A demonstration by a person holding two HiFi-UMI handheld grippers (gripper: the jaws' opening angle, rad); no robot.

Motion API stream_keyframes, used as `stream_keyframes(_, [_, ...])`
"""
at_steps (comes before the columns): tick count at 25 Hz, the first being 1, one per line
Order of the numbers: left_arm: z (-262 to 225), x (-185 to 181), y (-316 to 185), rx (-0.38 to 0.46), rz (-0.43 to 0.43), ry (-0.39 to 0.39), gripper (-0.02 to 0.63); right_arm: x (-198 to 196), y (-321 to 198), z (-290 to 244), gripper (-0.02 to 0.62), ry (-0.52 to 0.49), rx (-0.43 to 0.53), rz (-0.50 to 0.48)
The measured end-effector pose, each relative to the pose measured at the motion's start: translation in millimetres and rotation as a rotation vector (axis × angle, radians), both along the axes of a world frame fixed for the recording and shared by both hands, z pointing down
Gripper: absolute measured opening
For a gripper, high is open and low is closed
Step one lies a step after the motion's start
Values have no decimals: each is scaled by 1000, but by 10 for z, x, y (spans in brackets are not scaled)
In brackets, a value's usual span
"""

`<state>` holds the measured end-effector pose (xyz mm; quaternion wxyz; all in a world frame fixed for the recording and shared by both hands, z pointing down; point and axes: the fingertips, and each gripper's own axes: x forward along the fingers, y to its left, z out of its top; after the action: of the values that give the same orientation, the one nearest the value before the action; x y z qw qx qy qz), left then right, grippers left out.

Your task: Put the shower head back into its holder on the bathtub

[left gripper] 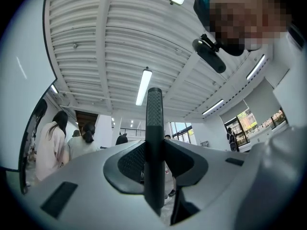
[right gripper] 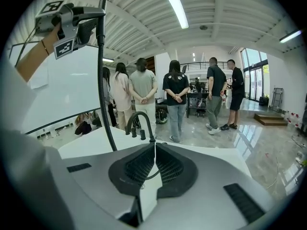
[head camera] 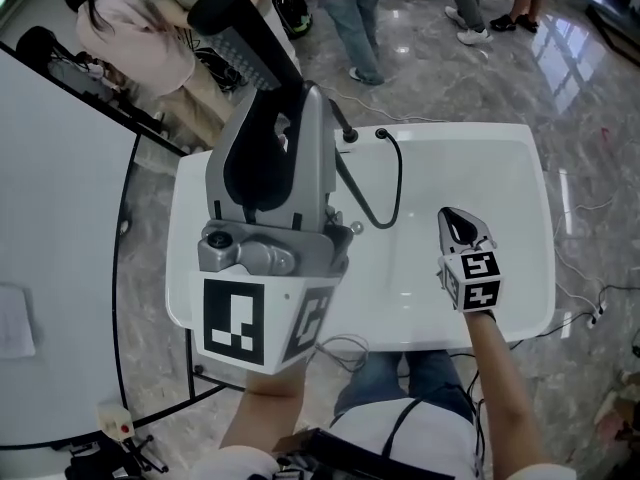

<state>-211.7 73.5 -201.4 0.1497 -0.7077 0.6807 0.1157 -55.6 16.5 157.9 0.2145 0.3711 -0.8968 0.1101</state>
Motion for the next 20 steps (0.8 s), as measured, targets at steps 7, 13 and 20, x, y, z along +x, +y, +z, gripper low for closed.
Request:
stream_keyframes(7, [-257,-55,8,49,-13,1,123,-18,-38,-95,8,-1,15,-3])
stream_keyframes(13, [-392,-96,-66,68,-14,0,123,-18,-102,-167,8,-5,29,1])
stream_keyframes(20, [-536,-126,-110,92,-30,-2,123,39,-145,-226,8,-2,42,1])
